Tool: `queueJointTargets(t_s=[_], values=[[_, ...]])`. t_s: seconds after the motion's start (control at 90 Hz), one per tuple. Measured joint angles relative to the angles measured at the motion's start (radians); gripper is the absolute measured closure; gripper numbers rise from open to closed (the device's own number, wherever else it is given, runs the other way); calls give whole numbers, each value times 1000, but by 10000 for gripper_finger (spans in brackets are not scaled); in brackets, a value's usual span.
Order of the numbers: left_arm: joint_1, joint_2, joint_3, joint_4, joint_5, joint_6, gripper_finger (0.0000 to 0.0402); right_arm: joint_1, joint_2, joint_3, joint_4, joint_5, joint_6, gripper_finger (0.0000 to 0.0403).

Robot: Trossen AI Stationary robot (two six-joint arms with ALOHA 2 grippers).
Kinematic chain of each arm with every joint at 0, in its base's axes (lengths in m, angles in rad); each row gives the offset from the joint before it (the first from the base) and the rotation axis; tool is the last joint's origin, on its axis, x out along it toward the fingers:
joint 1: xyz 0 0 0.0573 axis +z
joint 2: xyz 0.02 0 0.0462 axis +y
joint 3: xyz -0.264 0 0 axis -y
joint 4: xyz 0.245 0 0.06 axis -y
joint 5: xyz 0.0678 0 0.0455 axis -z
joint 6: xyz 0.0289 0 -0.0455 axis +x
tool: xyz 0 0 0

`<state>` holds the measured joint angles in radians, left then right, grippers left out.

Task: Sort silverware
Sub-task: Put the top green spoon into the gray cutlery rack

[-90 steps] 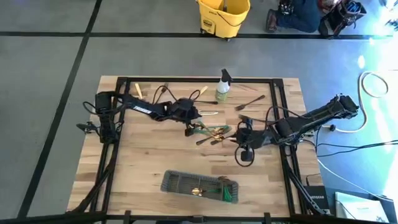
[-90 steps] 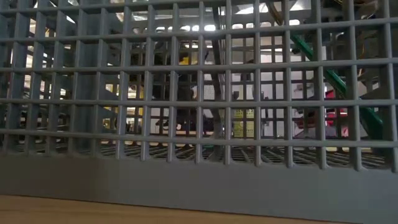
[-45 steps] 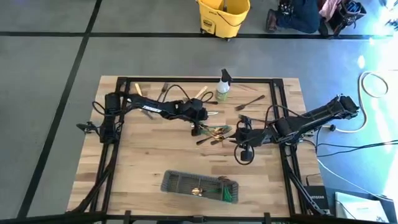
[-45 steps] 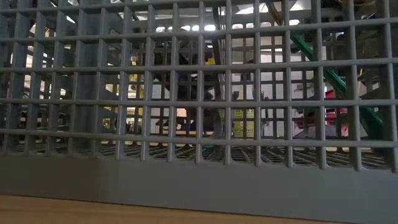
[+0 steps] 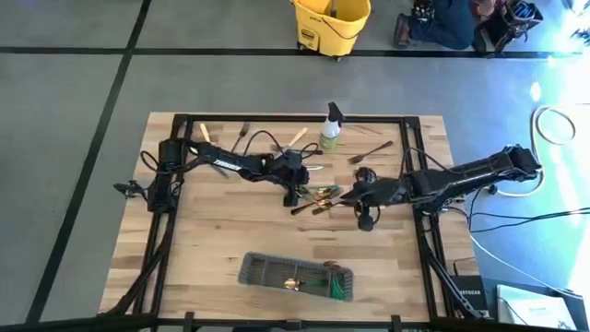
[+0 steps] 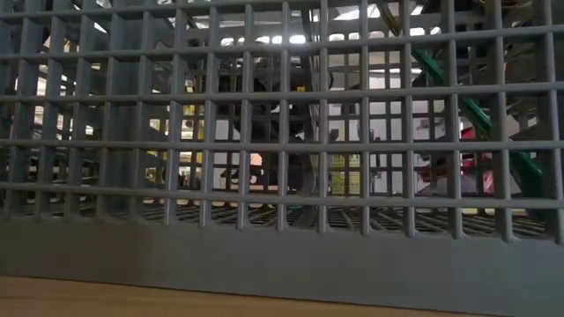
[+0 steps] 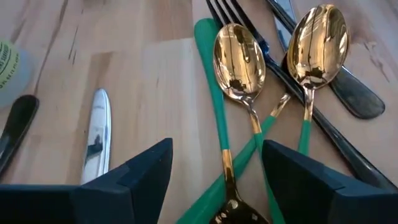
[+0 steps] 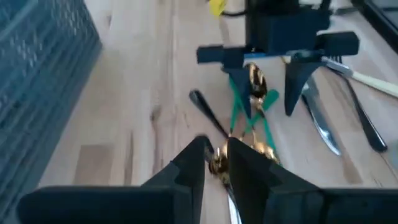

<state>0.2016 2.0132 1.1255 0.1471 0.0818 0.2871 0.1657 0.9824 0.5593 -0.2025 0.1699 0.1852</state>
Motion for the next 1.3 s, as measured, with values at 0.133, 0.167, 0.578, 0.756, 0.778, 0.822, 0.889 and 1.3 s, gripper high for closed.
queueJointTargets(t_s=[0.133,0.167,0.578,0.756,0.778,0.822,0.889,1.3], values=[[0,0,0,0,1,-7,196,-55,-11,-77,90,-69,15,349],[0,0,0,0,9,-12,202,-63,-11,-92,115,-90,18,349],[27,0,5,24,77,-90,218,-75,-11,-130,153,-146,43,349],[57,0,18,19,111,-100,235,-75,-11,-130,154,-146,43,349],[58,0,18,15,111,-97,238,-75,-11,-130,154,-146,43,349],[57,0,18,8,113,-96,242,-75,-11,-130,154,-146,43,349],[49,0,18,-5,116,-95,247,-75,-11,-130,154,-146,42,349],[32,43,20,30,47,-159,254,-75,-11,-129,167,-151,38,349]])
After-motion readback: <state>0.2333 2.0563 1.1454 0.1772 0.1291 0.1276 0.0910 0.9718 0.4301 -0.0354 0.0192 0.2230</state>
